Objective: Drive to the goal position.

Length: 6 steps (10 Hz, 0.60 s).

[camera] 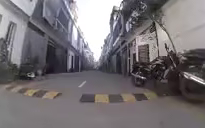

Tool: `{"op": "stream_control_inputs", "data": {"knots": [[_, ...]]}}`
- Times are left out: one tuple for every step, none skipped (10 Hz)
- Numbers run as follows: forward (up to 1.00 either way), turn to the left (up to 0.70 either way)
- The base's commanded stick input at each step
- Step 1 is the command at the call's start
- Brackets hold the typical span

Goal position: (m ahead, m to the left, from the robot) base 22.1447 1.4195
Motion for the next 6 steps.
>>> {"op": "stream_control_inputs", "data": {"knots": [[0.7, 0.0], [0.7, 0.0], [0.7, 0.0], [0.7, 0.0], [0.7, 0.0], [0.7, 0.0]]}}
